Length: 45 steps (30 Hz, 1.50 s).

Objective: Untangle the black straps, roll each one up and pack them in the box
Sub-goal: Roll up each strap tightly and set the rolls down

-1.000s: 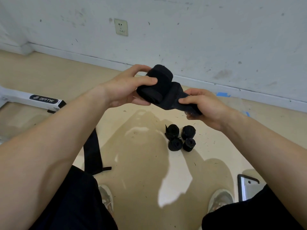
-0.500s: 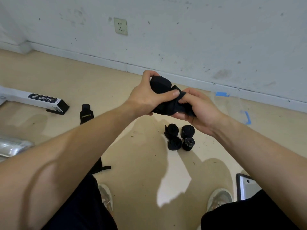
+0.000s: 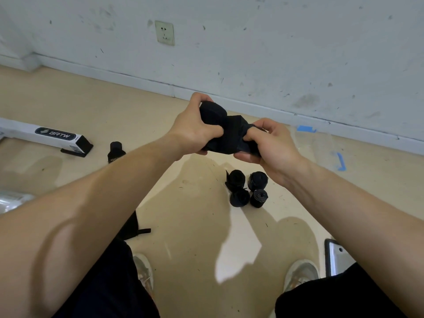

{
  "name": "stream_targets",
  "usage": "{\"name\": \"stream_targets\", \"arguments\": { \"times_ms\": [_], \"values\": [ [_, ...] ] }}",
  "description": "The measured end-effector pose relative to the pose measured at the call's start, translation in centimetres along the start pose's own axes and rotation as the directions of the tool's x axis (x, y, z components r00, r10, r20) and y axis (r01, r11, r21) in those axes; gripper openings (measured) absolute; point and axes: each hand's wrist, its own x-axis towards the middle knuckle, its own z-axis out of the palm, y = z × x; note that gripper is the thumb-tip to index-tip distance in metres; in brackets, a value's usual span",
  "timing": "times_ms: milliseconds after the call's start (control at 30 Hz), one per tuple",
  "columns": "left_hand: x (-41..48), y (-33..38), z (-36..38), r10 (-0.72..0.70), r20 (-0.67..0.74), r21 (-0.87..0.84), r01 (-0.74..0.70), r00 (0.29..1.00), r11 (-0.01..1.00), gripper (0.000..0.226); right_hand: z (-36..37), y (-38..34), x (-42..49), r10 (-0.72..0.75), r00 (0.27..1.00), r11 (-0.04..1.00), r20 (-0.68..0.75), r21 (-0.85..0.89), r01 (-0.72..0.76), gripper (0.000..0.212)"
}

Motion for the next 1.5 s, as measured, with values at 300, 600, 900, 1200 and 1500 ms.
{"name": "stream_targets", "arguments": {
  "times_ms": [300, 600, 900, 1200, 1500],
  "values": [
    [-0.8, -0.4, 1.5, 0.058, -0.033, 0.025, -0.057, 0.998, 0.998, 0.046, -0.3, -0.5, -0.7, 0.03, 0.989, 0.999, 0.145, 0.015, -0.032, 0.015],
    [-0.7, 1.2, 1.4, -0.158, 0.107, -0.131, 0.172, 0.982, 0.976, 0.05, -0.6, -0.3, -0.7, 0.086, 0.992, 0.996, 0.093, -0.015, -0.085, 0.012],
    [-0.8, 0.9, -1.1, -0.063, 0.147, -0.177, 0.088, 0.987, 0.98, 0.057, -0.6, -0.9, -0.7, 0.135, 0.987, 0.991, 0.085, 0.005, -0.136, 0.014],
    [-0.1, 0.7, -0.6, -0.033, 0.042, -0.149, 0.039, 0.999, 0.988, 0.053, -0.6, -1.3, -0.6, 0.179, 0.984, 0.983, 0.014, -0.042, -0.178, 0.003],
    [0.5, 0.1, -0.2, -0.023, 0.022, -0.072, 0.024, 0.999, 0.997, 0.05, -1.0, -2.0, -0.7, -0.027, 0.989, 0.886, 0.144, -0.455, 0.09, 0.007]
  ]
}}
